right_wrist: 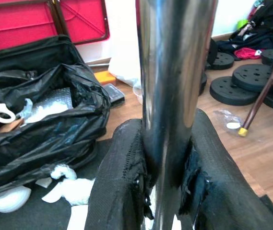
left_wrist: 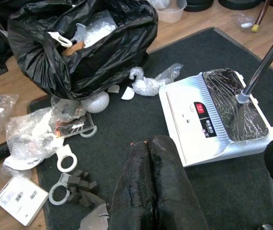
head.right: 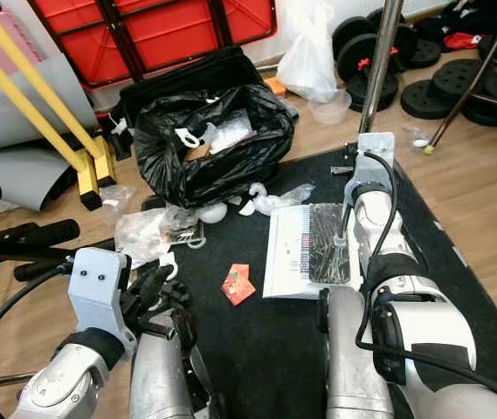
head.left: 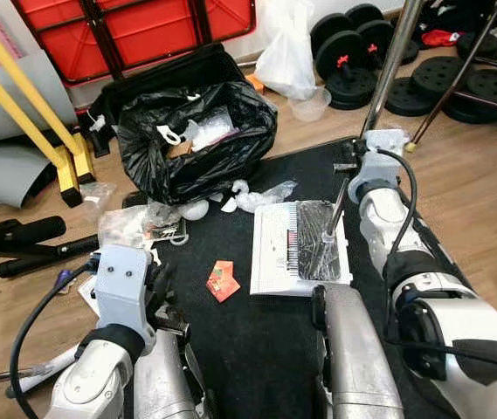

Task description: Sweep floor

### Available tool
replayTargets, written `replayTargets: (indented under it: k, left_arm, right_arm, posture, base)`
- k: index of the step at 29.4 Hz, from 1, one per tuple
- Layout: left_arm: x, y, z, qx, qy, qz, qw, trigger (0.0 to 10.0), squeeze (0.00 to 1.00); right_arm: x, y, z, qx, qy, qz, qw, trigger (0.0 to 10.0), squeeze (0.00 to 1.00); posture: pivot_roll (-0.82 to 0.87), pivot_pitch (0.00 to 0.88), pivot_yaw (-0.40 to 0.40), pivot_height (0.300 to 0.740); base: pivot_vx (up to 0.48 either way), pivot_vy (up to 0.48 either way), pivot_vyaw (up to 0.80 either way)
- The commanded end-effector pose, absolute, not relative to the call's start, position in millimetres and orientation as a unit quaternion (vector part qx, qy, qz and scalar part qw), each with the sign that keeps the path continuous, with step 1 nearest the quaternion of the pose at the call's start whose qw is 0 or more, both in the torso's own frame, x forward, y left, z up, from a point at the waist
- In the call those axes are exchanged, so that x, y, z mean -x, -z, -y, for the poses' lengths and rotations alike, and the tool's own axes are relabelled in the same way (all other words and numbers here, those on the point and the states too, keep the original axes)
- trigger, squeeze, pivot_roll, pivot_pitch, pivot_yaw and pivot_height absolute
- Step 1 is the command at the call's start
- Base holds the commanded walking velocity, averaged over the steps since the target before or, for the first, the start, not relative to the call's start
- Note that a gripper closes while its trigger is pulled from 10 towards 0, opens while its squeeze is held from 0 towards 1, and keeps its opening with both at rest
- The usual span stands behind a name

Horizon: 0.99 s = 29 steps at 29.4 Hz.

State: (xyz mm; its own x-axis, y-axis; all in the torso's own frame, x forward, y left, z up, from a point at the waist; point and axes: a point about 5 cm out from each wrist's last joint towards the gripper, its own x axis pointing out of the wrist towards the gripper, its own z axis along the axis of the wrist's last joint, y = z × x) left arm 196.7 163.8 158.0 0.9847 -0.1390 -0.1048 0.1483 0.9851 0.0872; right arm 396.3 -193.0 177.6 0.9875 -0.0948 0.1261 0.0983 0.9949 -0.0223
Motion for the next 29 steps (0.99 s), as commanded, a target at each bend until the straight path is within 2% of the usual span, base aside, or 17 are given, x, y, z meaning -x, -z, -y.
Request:
replayTargets:
  k: [1, 11, 27, 28, 29]
  left_arm:
    - [-192.8, -156.9, -163.8, -0.046, 0.086, -0.06, 0.993, 10.0, 0.0]
    - [-191.7, -157.7, -164.3, -0.045, 0.086, -0.061, 0.993, 10.0, 0.0]
    - [-192.5, -157.1, -164.8, -0.044, 0.086, -0.063, 0.993, 10.0, 0.0]
    - [-192.5, -157.1, -164.6, -0.043, 0.086, -0.063, 0.993, 10.0, 0.0]
    - [-192.5, -157.1, -164.6, -0.043, 0.086, -0.063, 0.993, 10.0, 0.0]
  right_arm:
    - [-401.3, -197.4, 182.4, 0.01, 0.035, 0.106, 0.994, 10.0, 0.0]
    - [-402.9, -187.5, 176.7, 0.014, 0.027, 0.065, 0.997, 10.0, 0.0]
    - [-402.4, -195.3, 175.0, 0.012, 0.016, 0.099, 0.995, 10.0, 0.0]
    - [-402.0, -196.6, 175.7, 0.016, 0.014, 0.106, 0.994, 10.0, 0.86]
    - [-402.0, -196.6, 175.7, 0.016, 0.014, 0.106, 0.994, 10.0, 0.86]
  posture:
    - [0.06, 0.209, 0.075, 0.426]
    - [0.07, 0.218, 0.077, 0.421]
    - [0.07, 0.215, 0.077, 0.411]
    - [0.07, 0.216, 0.076, 0.411]
    - [0.07, 0.216, 0.076, 0.411]
  base:
    - [0.0, 0.0, 0.0]
    - [0.0, 0.0, 0.0]
    - [0.0, 0.0, 0.0]
    - [0.0, 0.0, 0.0]
    - [0.0, 0.0, 0.0]
